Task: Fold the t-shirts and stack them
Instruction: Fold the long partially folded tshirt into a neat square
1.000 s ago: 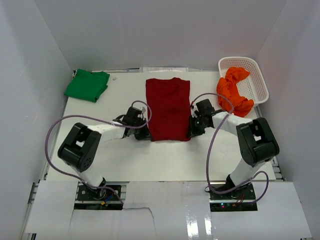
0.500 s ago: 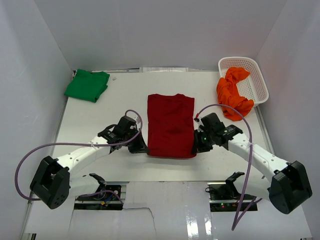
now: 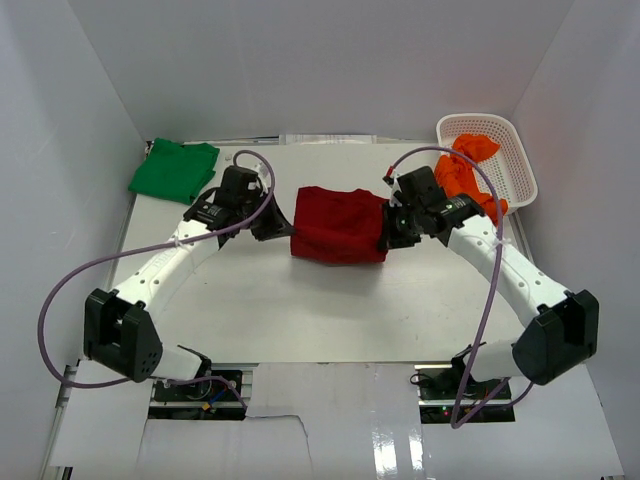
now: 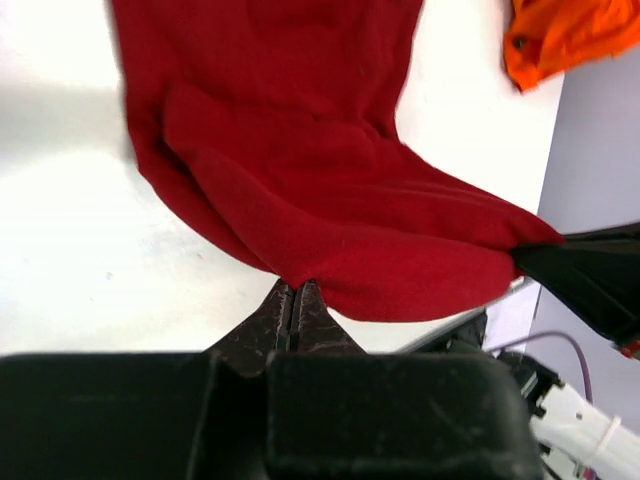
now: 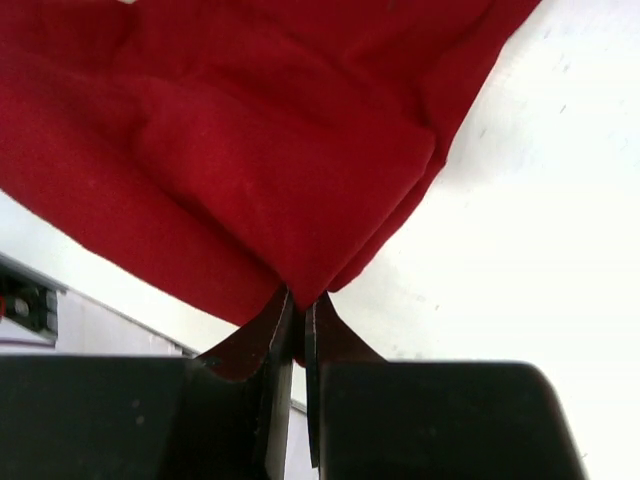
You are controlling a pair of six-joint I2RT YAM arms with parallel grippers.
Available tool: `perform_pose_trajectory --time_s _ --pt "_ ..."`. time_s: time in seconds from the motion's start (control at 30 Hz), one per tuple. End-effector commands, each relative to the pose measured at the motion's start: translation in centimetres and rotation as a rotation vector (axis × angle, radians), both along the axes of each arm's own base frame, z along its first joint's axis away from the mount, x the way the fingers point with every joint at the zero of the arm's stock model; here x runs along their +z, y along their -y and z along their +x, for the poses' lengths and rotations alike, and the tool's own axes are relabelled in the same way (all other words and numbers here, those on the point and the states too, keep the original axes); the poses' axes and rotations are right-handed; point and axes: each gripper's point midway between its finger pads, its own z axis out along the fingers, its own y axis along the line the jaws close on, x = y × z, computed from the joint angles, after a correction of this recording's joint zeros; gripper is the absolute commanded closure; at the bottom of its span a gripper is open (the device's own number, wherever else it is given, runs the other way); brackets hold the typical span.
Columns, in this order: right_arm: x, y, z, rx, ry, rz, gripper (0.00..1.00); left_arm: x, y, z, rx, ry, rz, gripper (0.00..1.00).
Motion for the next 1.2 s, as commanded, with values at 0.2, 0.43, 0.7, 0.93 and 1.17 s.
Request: perform_pose_trajectory --time_s 0.2,0.43,0.7,0.93,1.17 --pt "1.6 1.6 6.9 -0.03 0.063 -0.055 0.92 1.4 -1.5 7.2 0.017 0.076 0.028 1.0" --pt "0.5 1.8 11.4 -0.054 0.035 -0.053 0.92 -0.6 -1.3 14.2 0.028 0.052 0.035 1.0" --pt "1.2 1.8 19.0 -0.112 0.086 -0.022 0.88 -2.9 -0.6 21.5 0.039 0.041 -0.011 1.0" --pt "-2.8 3.6 26.3 -0.267 0.088 -0.034 0.39 -4.2 -0.3 29.3 0.098 0.125 -0.069 0.02" --pt "-2.6 4.4 26.1 -0.312 0.141 -0.044 0.29 -1.3 -1.9 29.4 0.133 0.199 -0.02 0.02"
